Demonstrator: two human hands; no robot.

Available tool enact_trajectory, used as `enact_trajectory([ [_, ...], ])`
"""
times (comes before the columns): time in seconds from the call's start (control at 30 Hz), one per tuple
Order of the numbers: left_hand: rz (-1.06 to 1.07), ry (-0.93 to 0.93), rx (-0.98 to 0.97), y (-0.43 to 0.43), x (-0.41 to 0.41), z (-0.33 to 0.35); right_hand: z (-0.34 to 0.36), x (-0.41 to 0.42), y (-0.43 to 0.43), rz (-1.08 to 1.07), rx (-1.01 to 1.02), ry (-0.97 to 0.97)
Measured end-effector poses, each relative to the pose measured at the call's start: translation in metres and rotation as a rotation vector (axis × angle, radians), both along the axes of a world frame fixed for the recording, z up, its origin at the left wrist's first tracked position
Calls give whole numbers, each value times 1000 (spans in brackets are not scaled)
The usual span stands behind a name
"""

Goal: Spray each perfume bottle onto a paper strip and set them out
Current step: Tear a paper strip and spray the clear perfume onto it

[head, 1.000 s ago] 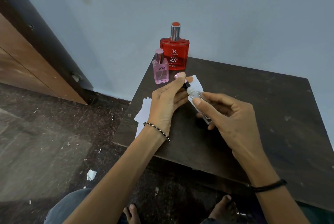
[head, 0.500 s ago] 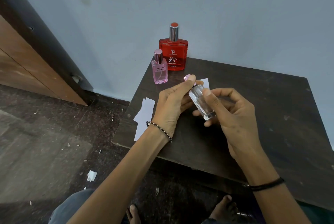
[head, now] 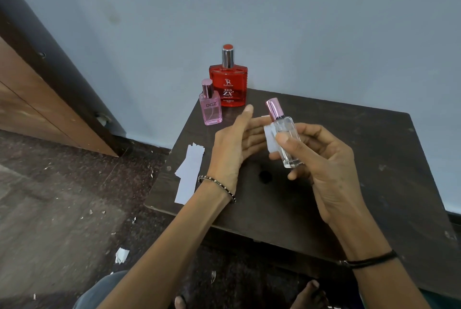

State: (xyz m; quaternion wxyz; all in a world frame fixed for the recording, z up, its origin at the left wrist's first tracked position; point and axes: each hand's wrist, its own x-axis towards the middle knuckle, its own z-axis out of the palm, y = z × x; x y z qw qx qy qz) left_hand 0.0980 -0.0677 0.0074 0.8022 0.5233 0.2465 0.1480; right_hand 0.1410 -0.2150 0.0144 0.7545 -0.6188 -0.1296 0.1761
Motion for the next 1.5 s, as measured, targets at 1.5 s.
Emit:
enact_trajectory([
  [1.5, -7, 195, 415, 4, 66, -21, -22, 107, 26, -73, -514, -377],
])
